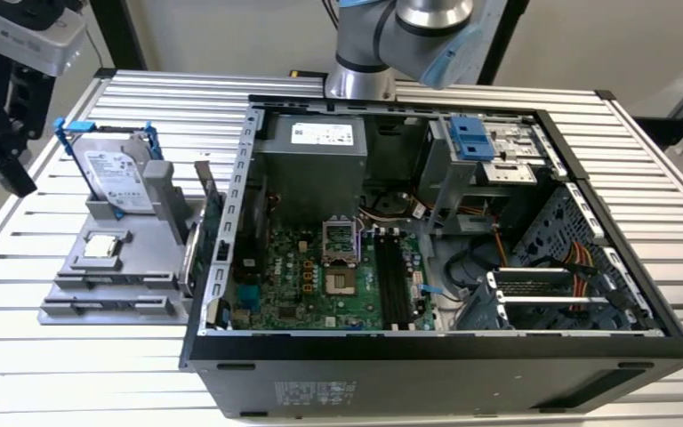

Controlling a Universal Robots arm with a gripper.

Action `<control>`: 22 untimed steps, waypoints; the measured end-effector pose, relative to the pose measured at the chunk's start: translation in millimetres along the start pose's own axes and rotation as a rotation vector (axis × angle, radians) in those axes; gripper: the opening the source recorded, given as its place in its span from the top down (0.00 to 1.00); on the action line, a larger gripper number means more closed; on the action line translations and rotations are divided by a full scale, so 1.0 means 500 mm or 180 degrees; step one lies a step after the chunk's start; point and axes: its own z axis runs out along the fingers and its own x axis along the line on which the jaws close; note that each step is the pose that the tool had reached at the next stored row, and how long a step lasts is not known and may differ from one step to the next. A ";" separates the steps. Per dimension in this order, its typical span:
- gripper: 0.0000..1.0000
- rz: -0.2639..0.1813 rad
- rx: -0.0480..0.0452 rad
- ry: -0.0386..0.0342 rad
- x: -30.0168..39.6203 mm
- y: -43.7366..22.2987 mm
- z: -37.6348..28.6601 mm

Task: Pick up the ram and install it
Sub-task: 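Pick up the ram and move it above insertion slot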

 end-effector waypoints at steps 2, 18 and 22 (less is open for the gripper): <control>1.00 -0.0079 0.0001 0.0003 0.000 0.000 0.000; 1.00 -0.0783 0.0014 0.0028 -0.001 0.001 0.000; 1.00 -0.0991 0.0018 0.0035 -0.002 0.001 0.000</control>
